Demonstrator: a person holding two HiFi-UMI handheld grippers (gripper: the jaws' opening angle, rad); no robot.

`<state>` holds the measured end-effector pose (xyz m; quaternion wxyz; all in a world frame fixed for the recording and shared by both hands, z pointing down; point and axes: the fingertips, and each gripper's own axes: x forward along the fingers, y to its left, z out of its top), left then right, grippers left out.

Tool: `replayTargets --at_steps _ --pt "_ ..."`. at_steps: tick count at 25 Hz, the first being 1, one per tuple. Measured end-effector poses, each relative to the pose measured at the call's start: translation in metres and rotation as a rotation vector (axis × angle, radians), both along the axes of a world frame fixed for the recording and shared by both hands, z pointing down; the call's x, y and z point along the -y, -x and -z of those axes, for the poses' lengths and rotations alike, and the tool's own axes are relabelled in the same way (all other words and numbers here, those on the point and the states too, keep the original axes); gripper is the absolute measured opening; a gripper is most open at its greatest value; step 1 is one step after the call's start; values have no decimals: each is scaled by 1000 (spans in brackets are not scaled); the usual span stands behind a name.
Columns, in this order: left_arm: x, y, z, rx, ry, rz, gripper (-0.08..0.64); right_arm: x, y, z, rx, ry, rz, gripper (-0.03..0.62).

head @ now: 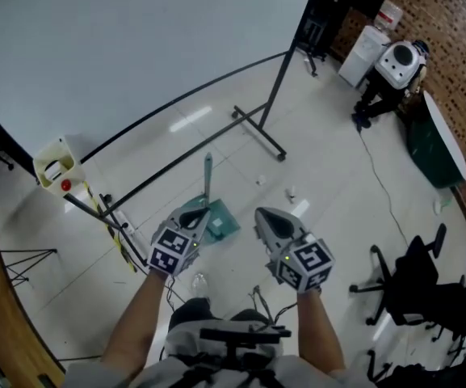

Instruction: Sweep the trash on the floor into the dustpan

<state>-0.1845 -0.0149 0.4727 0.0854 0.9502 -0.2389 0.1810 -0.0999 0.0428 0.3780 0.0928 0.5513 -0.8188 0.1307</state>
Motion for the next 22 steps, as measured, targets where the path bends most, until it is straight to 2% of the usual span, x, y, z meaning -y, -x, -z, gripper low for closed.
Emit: replayTargets --at_steps 5,6,8,12,16,22 --pt "34 4 -45 90 18 -22 10 22 5 -5 -12 33 -7 0" --pt "38 4 -56 115 31 -32 27 26 5 -8 -11 44 -8 1" --pt "47 6 -78 168 57 -44 104 32 7 -13 -5 54 -7 0" --pt "63 4 -116 253 92 -79 178 42 7 -21 -9 77 -2 0" --pt "65 -4 -153 330 139 -155 189 46 -3 -22 -19 88 -22 0" --pt "77 -16 -181 385 152 -187 189 42 -14 -33 -17 124 -58 0"
